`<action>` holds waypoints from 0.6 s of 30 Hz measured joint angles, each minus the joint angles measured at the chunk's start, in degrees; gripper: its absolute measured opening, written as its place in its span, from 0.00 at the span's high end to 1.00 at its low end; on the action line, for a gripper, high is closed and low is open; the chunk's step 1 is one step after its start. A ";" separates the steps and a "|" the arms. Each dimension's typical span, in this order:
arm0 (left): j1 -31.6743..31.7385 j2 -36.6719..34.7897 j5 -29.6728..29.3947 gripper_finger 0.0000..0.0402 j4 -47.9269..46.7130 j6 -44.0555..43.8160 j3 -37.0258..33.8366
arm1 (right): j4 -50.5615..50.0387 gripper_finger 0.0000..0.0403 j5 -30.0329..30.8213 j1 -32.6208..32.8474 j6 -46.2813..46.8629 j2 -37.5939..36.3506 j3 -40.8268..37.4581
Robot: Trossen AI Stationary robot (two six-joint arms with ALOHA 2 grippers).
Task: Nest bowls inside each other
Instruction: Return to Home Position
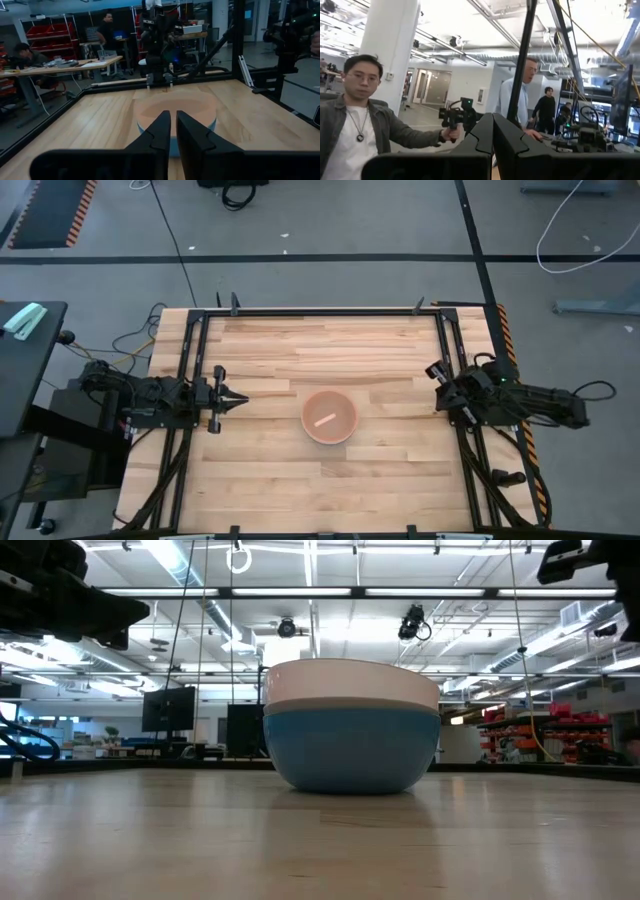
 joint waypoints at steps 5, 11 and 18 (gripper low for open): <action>0.00 -0.01 -0.01 0.91 -0.01 -0.06 0.00 | -1.94 0.97 -1.11 0.00 1.52 -1.64 0.00; 0.00 -0.02 -0.01 0.94 0.00 -0.06 0.00 | -15.41 0.97 -0.76 -0.70 -0.40 -1.58 0.00; 0.00 -0.02 -0.03 0.93 0.41 -0.06 -0.03 | -25.73 0.97 0.68 -1.84 -0.42 -1.57 -0.02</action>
